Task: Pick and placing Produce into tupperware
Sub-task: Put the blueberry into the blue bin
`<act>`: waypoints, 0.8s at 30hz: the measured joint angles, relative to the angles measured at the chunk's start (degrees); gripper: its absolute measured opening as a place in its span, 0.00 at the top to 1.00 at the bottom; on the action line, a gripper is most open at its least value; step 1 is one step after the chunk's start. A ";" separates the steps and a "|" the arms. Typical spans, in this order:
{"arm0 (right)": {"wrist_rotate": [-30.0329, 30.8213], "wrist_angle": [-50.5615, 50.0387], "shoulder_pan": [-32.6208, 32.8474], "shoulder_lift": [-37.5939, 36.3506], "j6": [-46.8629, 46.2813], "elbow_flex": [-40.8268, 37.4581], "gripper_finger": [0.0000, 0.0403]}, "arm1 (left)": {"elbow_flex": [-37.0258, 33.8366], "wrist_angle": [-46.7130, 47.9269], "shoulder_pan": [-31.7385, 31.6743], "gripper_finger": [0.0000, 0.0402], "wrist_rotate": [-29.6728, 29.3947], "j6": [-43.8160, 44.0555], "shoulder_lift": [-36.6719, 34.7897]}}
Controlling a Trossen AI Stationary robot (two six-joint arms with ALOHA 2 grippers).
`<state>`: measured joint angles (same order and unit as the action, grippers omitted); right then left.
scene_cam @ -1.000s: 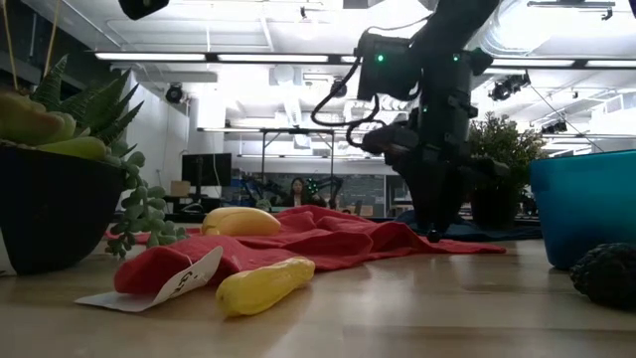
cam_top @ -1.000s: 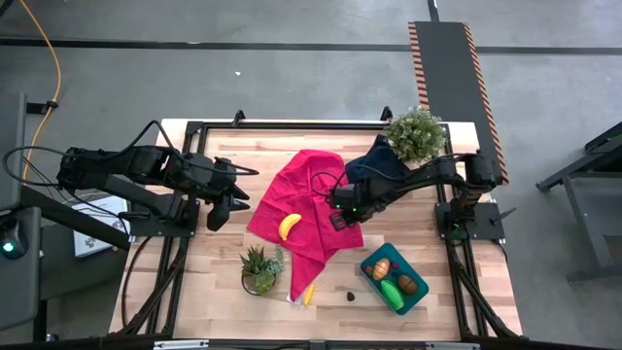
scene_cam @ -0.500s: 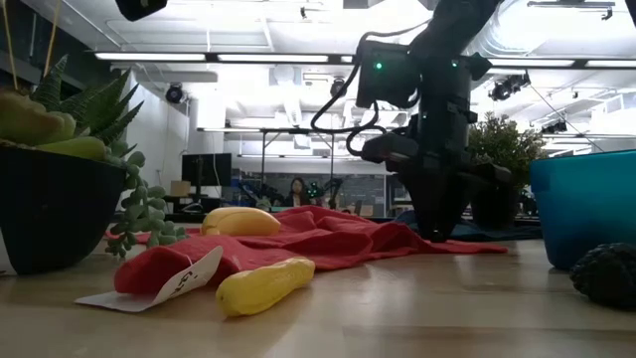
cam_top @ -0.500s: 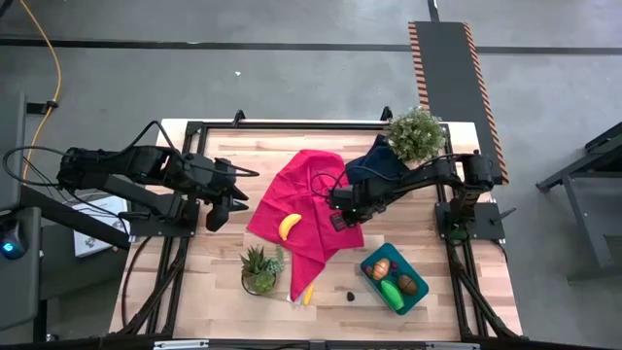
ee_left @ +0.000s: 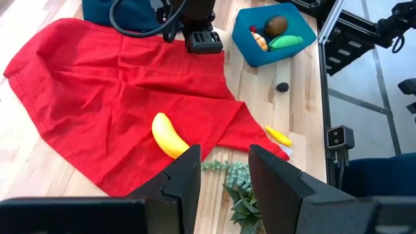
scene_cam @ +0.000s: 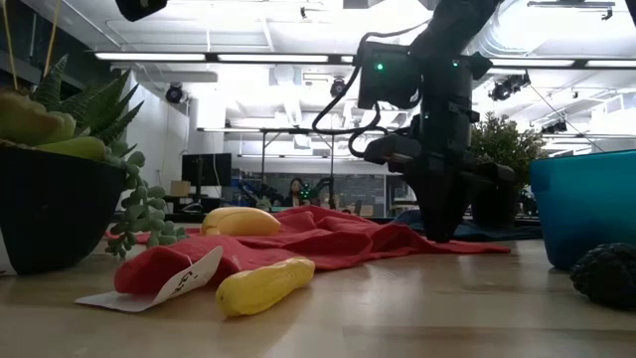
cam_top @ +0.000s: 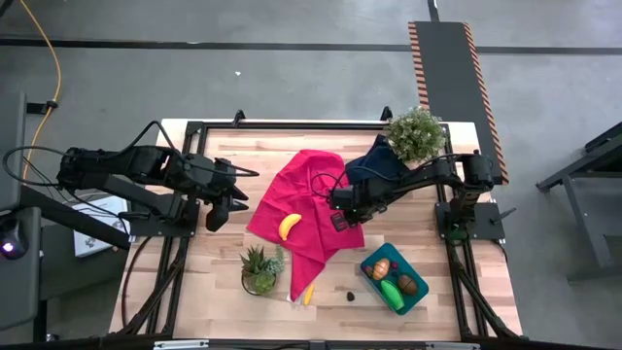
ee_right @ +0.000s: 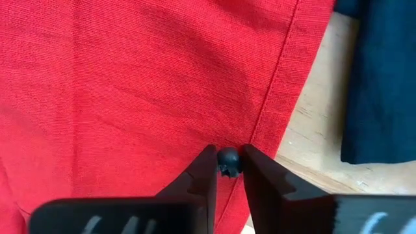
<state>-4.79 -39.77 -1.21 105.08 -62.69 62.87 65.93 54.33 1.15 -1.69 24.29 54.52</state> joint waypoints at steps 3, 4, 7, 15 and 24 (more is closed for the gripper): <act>0.12 0.06 0.02 0.00 0.12 0.00 0.89 | 0.00 -0.06 0.02 0.71 0.00 0.00 0.00; 0.14 0.18 0.02 0.00 0.38 0.00 0.89 | 0.00 -0.07 0.01 0.71 0.00 0.00 0.00; -0.10 0.54 0.00 -0.07 1.21 0.00 0.89 | 0.00 -0.07 0.01 0.71 0.00 0.00 0.00; -0.38 -2.28 -0.16 -0.72 3.42 3.87 0.89 | 0.00 -0.09 0.02 0.71 0.00 -0.19 0.00; 2.76 -8.97 -1.83 -0.77 11.86 13.89 0.89 | 0.00 -0.10 0.01 0.71 0.00 -0.28 -0.01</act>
<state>-2.03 -48.74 -3.05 104.30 -50.83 76.76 65.93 54.23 1.16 -1.69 24.01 54.52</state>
